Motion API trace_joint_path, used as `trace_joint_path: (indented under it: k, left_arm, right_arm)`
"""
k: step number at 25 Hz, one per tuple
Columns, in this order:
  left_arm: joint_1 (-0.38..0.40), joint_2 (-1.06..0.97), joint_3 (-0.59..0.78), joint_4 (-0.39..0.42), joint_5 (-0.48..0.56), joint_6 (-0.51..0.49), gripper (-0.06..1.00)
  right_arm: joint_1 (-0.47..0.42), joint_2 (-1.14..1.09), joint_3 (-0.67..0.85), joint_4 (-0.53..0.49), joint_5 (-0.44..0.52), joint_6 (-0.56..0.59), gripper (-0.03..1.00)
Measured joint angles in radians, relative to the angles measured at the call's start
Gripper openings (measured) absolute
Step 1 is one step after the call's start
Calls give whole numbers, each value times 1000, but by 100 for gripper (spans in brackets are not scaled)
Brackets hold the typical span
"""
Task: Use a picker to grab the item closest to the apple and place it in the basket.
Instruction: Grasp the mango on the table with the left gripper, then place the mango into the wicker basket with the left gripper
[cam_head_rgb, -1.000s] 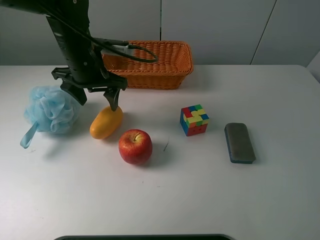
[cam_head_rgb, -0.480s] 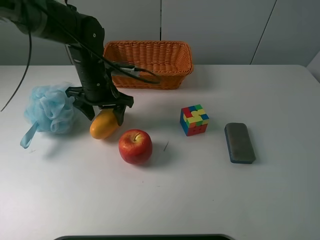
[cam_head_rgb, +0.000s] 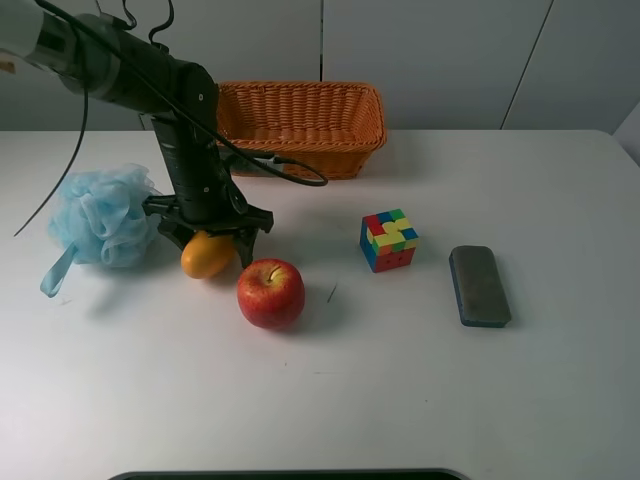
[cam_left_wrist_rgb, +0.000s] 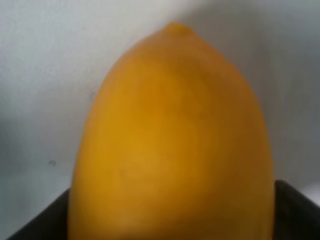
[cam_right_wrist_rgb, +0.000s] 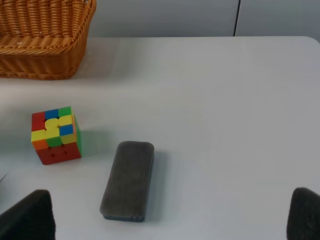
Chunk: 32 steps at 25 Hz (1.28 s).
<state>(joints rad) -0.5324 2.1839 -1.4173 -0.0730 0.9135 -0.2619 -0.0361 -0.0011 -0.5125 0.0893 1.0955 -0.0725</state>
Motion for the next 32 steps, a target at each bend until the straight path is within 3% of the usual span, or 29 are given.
trace_joint_path:
  k: [2, 14, 23, 28, 32]
  left_arm:
    - [0, 0, 0, 0, 0, 1, 54]
    - [0, -5, 0, 0, -1, 1, 55]
    - [0, -165, -8, -4, 51, -41, 55]
    - [0, -207, -154, -4, 182, -43, 55]
    - [0, -201, -338, 46, 272, -43, 55]
  right_arm:
    - [0, 0, 0, 0, 0, 0, 70]
    - [0, 0, 0, 0, 0, 0, 70]
    - [0, 0, 0, 0, 0, 0, 70]
    - [0, 0, 0, 0, 0, 0, 70]
    - [0, 0, 0, 0, 0, 0, 70]
